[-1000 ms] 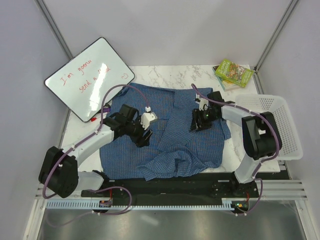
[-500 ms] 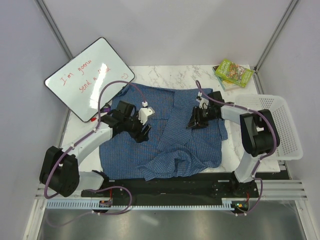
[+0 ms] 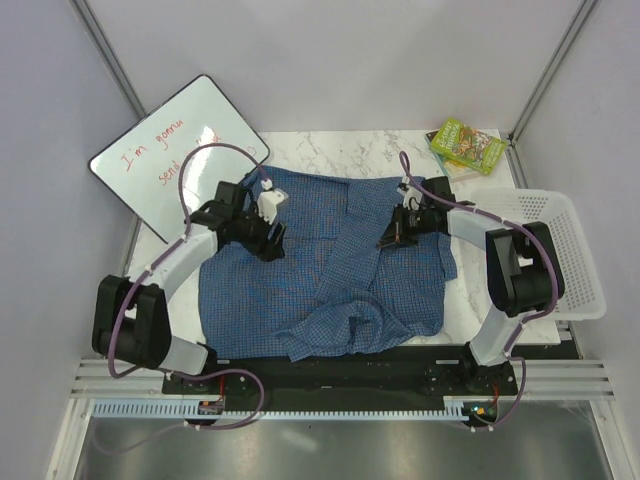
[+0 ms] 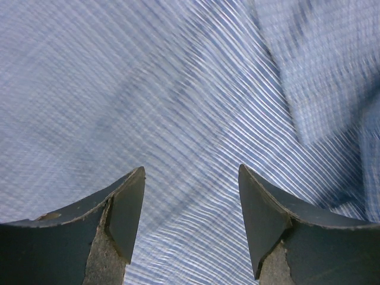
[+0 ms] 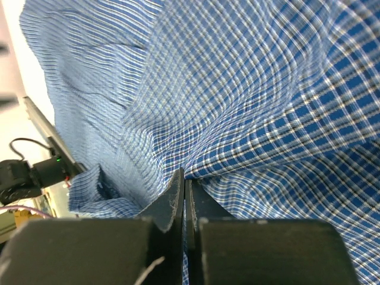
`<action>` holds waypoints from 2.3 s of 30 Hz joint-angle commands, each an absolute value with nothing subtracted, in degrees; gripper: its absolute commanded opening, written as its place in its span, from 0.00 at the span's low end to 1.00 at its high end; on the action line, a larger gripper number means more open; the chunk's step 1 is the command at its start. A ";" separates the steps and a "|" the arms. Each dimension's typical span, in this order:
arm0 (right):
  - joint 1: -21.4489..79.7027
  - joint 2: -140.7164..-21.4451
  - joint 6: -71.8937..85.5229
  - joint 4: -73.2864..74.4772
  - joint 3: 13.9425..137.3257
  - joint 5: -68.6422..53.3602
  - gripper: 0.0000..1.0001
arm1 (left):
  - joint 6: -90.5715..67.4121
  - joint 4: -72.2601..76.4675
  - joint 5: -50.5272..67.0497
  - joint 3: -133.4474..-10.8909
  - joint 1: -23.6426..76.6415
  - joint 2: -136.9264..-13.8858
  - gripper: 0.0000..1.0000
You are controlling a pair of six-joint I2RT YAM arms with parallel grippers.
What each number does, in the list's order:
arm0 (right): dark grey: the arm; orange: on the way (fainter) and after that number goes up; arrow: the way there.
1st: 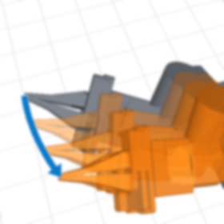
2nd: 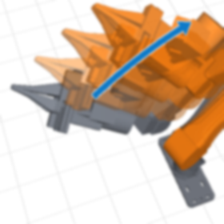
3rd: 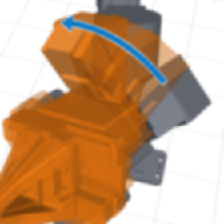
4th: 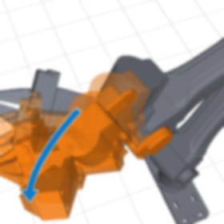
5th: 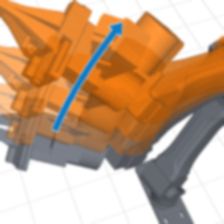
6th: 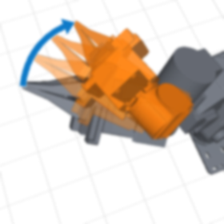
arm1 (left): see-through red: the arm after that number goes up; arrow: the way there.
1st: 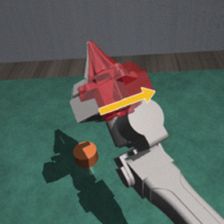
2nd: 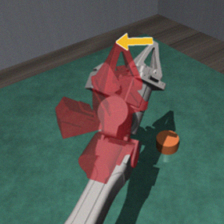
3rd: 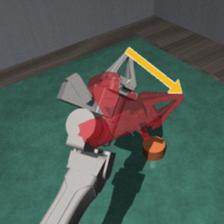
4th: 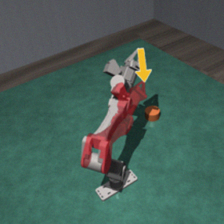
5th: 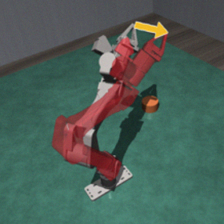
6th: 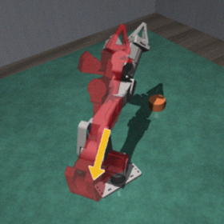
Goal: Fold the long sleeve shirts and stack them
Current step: Flatten the shirt out, then fold the shirt
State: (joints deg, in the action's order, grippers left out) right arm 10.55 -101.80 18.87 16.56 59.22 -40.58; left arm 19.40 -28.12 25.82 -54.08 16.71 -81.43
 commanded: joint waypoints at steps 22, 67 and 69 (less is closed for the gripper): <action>6.50 -99.39 2.03 27.32 66.18 -39.83 0.00 | 55.72 -26.63 31.47 -73.23 9.75 -100.82 0.61; 4.22 -104.59 -11.78 38.67 73.92 -40.87 0.00 | 56.24 -14.36 39.03 -61.00 36.46 -91.49 0.66; 4.31 -104.77 -11.17 37.80 73.65 -40.87 0.00 | 59.66 -13.71 38.76 -61.00 39.70 -93.51 0.66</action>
State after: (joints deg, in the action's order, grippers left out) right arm 4.34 -104.60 -12.27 40.69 74.24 -40.84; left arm 51.64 -23.33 39.07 -61.41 35.03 -91.09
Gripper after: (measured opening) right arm 0.010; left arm 0.662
